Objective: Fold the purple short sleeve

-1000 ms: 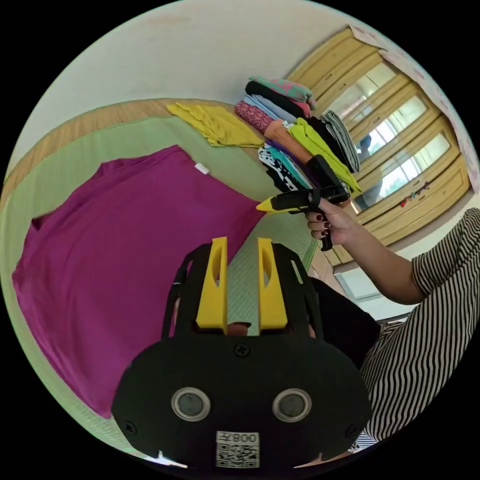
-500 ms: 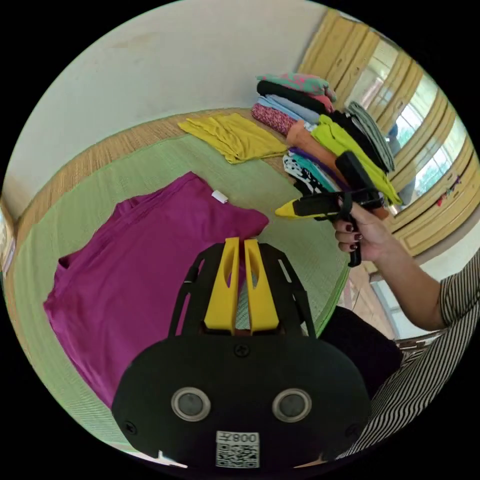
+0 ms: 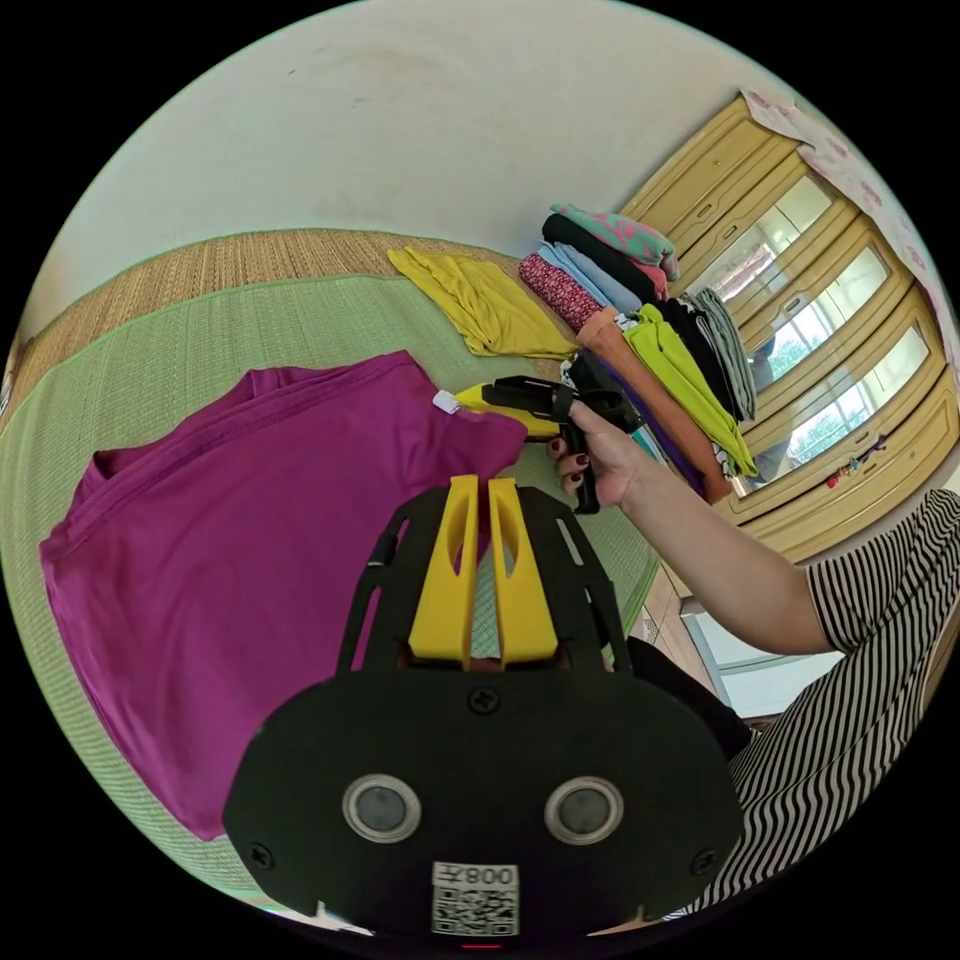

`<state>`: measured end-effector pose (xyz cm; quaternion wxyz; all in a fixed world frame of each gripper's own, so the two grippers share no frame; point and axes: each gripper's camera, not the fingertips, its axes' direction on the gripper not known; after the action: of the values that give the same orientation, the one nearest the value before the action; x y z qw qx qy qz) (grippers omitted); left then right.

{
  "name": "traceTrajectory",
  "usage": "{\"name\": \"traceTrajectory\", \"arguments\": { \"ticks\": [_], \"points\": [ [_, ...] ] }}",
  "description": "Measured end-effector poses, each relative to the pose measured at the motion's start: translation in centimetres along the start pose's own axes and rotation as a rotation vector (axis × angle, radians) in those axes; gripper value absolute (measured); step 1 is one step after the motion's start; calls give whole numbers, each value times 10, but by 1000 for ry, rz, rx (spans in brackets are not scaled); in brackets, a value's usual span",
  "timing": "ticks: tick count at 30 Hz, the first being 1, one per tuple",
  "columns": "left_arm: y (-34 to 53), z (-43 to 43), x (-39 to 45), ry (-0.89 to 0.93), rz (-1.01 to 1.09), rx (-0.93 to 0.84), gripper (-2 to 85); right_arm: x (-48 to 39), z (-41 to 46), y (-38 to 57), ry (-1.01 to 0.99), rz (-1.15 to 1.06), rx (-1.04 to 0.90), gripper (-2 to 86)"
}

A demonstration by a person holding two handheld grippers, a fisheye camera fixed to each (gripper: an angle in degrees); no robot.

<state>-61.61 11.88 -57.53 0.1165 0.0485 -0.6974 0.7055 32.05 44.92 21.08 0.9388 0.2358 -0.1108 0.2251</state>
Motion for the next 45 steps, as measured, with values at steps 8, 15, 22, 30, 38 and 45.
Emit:
{"name": "traceTrajectory", "arguments": {
  "ticks": [8, 15, 22, 30, 38, 45],
  "points": [
    [1, 20, 6, 25, 37, -32, 16, -4, 28, -30, 70, -10, -41, 56],
    [3, 25, 5, 43, 41, -36, 16, -6, 52, -39, 126, -19, -60, 22],
    [9, 8, -6, 71, 30, 6, 15, -12, 53, -23, 50, -37, 9, 11],
    [25, -41, -30, 122, -15, 116, 15, -68, 85, -5, -21, -164, 73, 8],
    [78, -123, -88, 145, -192, 297, 15, -148, 185, 5, 41, -356, 7, 8],
    [123, -158, -138, 161, -376, 374, 15, -163, 288, 13, 134, -411, -101, 10]
  ]
}}
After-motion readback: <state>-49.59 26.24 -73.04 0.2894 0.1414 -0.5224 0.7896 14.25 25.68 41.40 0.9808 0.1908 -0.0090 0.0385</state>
